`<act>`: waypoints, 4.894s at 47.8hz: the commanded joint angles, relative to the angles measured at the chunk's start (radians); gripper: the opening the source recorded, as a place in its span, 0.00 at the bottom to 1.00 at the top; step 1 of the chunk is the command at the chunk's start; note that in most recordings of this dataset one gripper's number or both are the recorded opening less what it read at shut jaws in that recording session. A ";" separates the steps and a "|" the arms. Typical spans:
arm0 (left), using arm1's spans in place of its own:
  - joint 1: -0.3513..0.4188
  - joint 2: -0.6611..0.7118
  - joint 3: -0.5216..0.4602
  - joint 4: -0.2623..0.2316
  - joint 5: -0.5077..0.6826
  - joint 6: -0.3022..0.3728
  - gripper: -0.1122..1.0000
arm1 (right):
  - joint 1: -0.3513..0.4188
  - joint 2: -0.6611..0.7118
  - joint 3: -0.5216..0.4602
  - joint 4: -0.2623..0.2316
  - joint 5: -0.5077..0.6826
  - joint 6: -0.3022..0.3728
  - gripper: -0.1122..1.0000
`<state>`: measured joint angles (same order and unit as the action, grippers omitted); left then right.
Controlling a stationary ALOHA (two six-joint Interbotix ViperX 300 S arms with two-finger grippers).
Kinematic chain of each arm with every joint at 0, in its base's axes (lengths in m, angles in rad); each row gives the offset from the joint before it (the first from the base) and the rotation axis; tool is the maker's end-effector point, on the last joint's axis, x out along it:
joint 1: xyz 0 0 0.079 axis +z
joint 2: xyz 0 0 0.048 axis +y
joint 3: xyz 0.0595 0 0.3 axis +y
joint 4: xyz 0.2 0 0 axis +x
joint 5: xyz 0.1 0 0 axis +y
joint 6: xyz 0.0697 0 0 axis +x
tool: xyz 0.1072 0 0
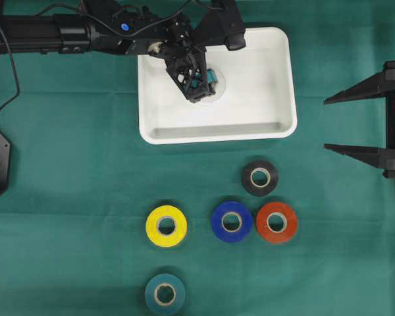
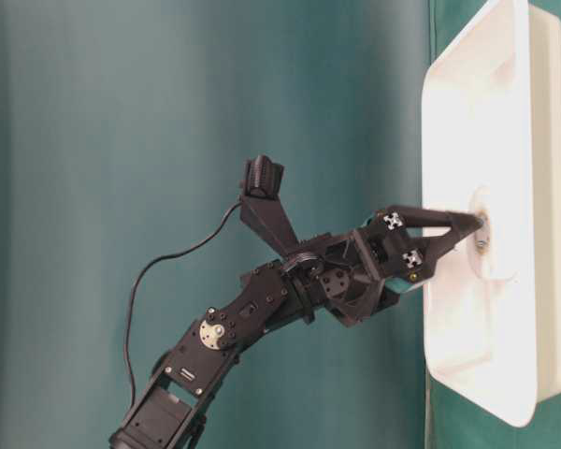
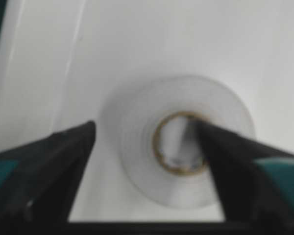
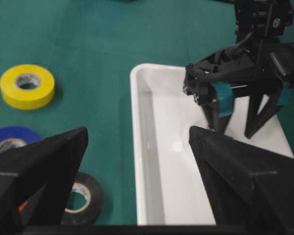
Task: Pick up the tape from a random location and place it into the white case.
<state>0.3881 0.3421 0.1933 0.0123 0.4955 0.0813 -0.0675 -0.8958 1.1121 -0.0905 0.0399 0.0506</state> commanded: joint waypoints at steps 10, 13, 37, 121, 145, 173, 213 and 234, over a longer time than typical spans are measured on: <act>0.000 -0.034 -0.012 -0.002 0.012 -0.002 0.94 | 0.000 0.006 -0.029 0.000 -0.009 0.000 0.92; 0.000 -0.043 -0.012 -0.002 0.026 0.000 0.94 | 0.000 0.006 -0.031 0.000 -0.009 0.000 0.92; 0.002 -0.236 -0.025 -0.002 0.160 0.000 0.94 | 0.000 0.006 -0.032 0.000 -0.008 0.003 0.92; -0.296 -0.934 0.495 -0.003 -0.058 -0.043 0.94 | 0.000 0.000 -0.067 0.006 0.005 0.011 0.92; -0.295 -1.244 0.765 -0.003 -0.137 -0.040 0.94 | 0.000 0.000 -0.055 0.005 0.025 0.009 0.92; -0.295 -1.362 1.043 -0.009 -0.380 -0.040 0.94 | 0.002 0.031 -0.002 0.006 0.028 0.011 0.92; -0.295 -1.364 1.042 -0.012 -0.388 -0.044 0.94 | 0.161 0.038 -0.005 0.031 0.041 0.023 0.92; -0.295 -1.362 1.042 -0.012 -0.388 -0.046 0.94 | 0.161 0.184 -0.057 0.031 -0.071 0.023 0.92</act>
<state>0.0905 -1.0278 1.2487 0.0031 0.1181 0.0368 0.0920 -0.7547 1.0999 -0.0629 0.0015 0.0736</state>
